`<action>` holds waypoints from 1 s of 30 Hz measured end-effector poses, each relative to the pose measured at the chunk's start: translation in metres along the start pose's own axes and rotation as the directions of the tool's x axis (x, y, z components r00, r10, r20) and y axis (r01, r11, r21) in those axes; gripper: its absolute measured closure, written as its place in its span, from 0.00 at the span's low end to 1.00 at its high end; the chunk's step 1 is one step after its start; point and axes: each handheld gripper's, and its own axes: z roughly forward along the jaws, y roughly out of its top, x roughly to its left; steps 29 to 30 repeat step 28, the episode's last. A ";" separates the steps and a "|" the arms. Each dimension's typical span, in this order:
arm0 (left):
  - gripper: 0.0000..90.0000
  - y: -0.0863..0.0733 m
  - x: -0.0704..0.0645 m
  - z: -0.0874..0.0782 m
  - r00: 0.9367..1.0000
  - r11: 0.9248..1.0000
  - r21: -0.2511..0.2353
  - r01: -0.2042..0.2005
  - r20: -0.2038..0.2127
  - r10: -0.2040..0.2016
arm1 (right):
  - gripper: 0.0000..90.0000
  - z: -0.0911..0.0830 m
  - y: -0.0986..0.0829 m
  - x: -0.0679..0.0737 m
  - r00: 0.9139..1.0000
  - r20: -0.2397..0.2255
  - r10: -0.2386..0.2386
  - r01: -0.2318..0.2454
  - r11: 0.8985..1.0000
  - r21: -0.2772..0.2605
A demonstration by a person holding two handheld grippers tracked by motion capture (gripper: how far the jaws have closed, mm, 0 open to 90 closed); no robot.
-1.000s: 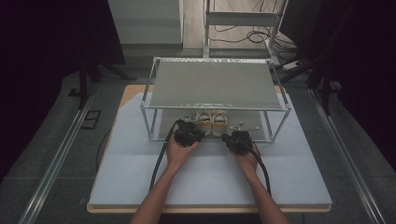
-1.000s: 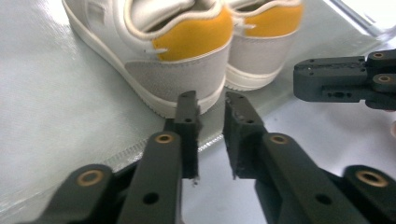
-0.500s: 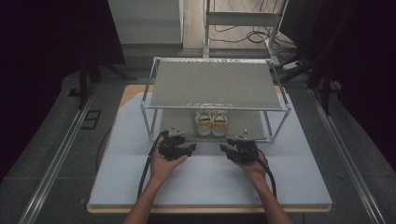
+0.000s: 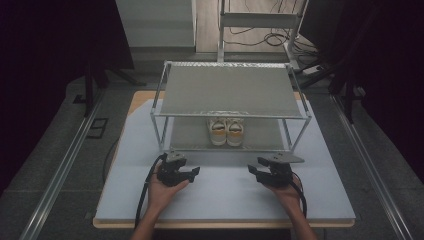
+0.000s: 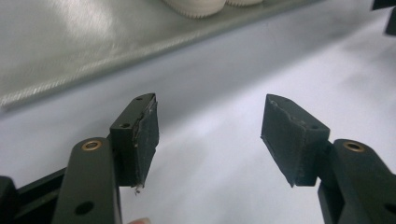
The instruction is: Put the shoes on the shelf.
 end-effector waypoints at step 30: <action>0.36 -0.040 0.020 -0.027 0.996 1.000 0.021 0.014 -0.086 -0.012 | 0.49 -0.045 -0.035 -0.018 0.998 0.066 0.009 -0.008 1.000 -0.011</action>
